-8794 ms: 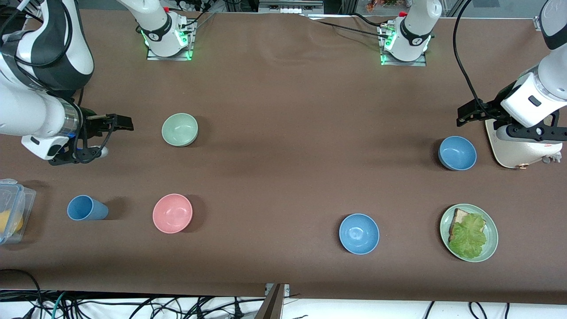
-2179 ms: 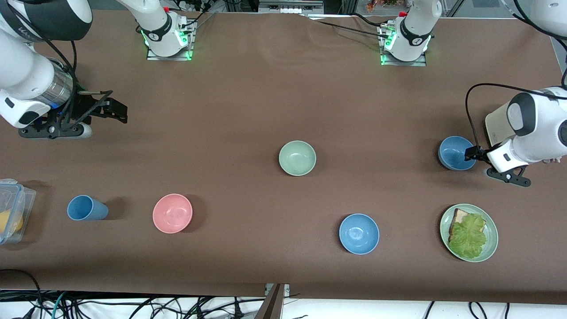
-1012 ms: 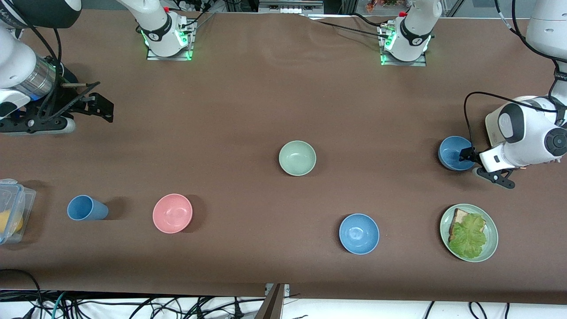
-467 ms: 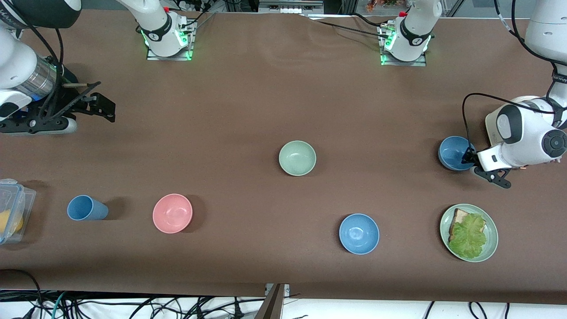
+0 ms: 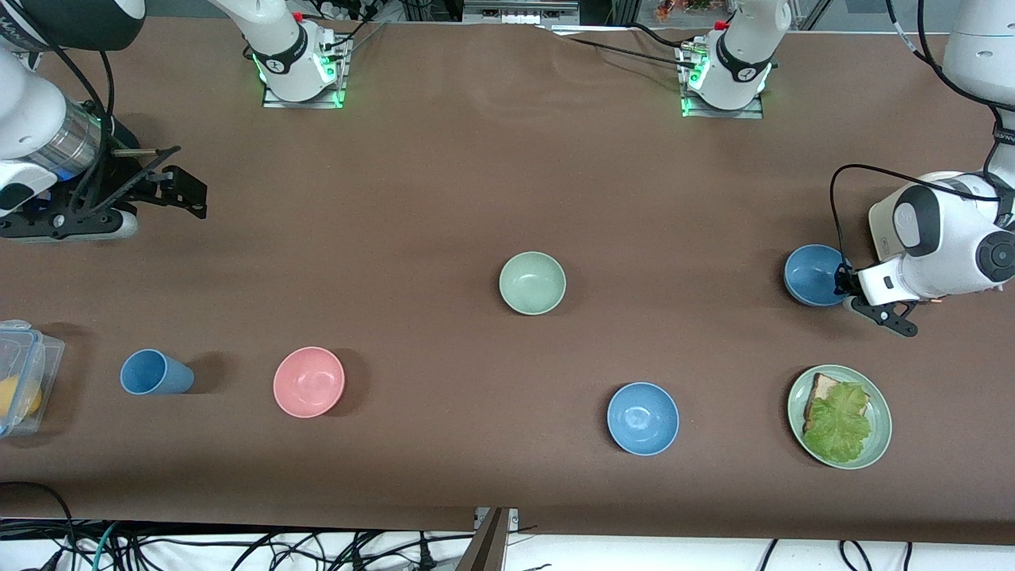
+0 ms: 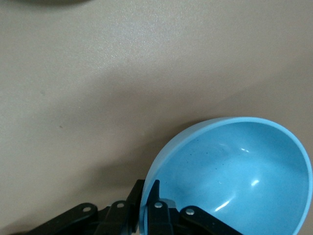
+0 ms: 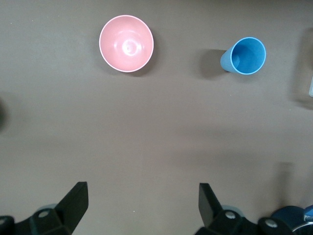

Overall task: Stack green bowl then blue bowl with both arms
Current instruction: 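Lift the blue bowl with the left gripper and carry it over the green bowl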

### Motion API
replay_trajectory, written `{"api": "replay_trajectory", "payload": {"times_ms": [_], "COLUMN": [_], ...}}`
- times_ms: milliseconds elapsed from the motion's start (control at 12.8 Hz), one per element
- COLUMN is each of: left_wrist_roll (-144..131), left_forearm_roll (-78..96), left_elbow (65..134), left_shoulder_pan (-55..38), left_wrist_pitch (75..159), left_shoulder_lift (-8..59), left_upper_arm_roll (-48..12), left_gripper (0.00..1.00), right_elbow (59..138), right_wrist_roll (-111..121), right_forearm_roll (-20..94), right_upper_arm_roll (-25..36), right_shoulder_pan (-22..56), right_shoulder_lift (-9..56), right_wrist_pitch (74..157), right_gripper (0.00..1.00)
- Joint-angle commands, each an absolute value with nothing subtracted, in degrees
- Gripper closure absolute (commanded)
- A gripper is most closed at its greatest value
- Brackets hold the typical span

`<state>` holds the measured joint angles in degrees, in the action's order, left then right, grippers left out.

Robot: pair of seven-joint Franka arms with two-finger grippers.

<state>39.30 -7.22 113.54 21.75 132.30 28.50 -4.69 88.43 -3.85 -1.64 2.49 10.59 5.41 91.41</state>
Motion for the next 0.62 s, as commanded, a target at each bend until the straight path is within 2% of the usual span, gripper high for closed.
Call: {"api": "replay_trajectory", "payload": {"times_ms": [0, 389, 545], "left_wrist_roll": [39.8, 32.3, 26.4], "left_forearm_roll": [-5.9, -3.8, -0.6], "left_elbow": [111.8, 96.6, 93.4], "left_shoulder_pan": [21.8, 21.7, 20.2], "left_wrist_pitch": [126.8, 104.6, 101.9], "left_shoulder_lift": [26.1, 25.1, 25.4], "left_upper_arm_roll": [-6.2, -14.4, -18.0], "left_gripper": [1.00, 1.00, 1.00], "right_elbow": [88.1, 88.0, 88.0], "right_wrist_roll": [-4.1, -4.0, -4.0], "right_forearm_roll": [0.3, 0.4, 0.4], "right_upper_arm_roll": [2.3, 2.3, 2.3], "right_shoulder_pan": [10.0, 10.0, 9.8], "right_shoulder_lift": [5.2, 5.2, 5.2], "right_wrist_pitch": [90.5, 90.6, 90.6], "right_gripper": [0.00, 0.00, 0.00]}}
